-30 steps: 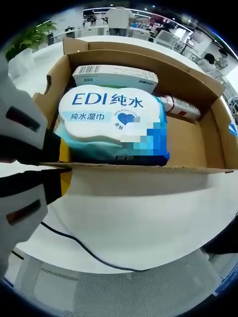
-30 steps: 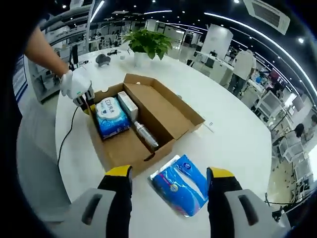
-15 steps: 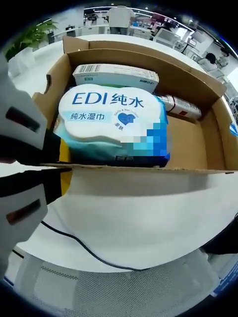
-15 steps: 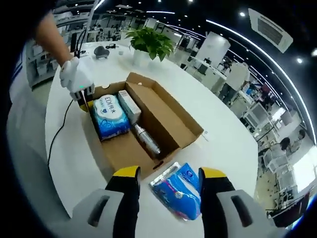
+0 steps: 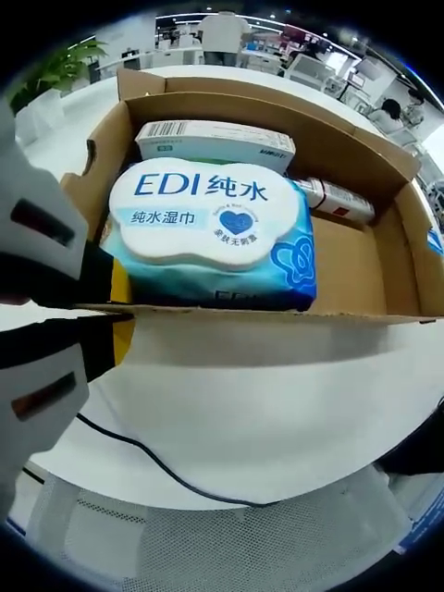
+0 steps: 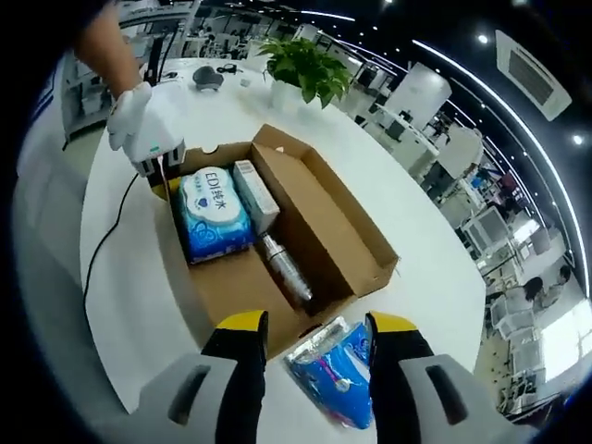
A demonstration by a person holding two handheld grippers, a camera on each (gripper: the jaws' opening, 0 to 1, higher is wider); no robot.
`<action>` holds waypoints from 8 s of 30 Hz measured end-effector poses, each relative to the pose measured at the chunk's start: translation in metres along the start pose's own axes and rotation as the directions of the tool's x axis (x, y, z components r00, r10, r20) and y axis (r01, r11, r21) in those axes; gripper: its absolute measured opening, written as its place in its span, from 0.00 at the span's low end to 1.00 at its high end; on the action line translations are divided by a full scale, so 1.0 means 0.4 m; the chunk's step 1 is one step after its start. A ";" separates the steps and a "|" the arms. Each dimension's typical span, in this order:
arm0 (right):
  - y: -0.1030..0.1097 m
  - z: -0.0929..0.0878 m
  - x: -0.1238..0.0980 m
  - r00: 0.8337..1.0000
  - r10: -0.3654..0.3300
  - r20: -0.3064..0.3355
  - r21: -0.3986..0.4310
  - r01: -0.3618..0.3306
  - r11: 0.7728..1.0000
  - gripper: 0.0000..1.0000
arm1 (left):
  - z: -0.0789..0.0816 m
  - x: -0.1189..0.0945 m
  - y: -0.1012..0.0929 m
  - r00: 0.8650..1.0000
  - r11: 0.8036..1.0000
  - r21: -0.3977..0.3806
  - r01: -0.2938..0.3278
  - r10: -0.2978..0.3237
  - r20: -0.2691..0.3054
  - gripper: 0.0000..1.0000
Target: Operate the shoe box by opening the lid, removing the specified soft item, and placing it in the target area until the item is outside and the box remains undamaged.
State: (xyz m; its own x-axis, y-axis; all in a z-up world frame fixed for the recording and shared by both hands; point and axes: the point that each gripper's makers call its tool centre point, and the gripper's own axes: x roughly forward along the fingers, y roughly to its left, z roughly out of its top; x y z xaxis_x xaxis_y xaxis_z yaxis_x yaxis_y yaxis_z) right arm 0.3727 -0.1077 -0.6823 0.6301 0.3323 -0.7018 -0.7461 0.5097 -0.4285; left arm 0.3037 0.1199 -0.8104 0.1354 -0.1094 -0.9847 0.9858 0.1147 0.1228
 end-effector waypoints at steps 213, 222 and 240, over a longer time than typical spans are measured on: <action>0.085 0.044 -0.072 0.993 0.077 0.087 0.651 -0.116 0.750 0.17 | 0.004 -0.003 -0.003 1.000 1.000 -0.022 -0.009 0.009 -0.006 0.01; 0.075 0.036 -0.108 0.992 0.064 0.110 0.671 -0.121 0.732 0.17 | 0.003 -0.003 -0.003 1.000 1.000 -0.022 -0.009 0.009 -0.006 0.01; 0.007 0.014 -0.176 0.991 0.013 0.133 0.688 -0.101 0.719 0.17 | 0.000 -0.004 -0.001 1.000 1.000 -0.021 -0.001 0.001 -0.009 0.01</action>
State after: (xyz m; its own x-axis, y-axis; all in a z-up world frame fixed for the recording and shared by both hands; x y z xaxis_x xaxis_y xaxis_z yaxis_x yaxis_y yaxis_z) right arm 0.3275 -0.1251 -0.6308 0.6437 0.4410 -0.6254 -0.4522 0.8785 0.1541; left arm 0.3033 0.1202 -0.8089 0.1356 -0.1008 -0.9856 0.9833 0.1354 0.1214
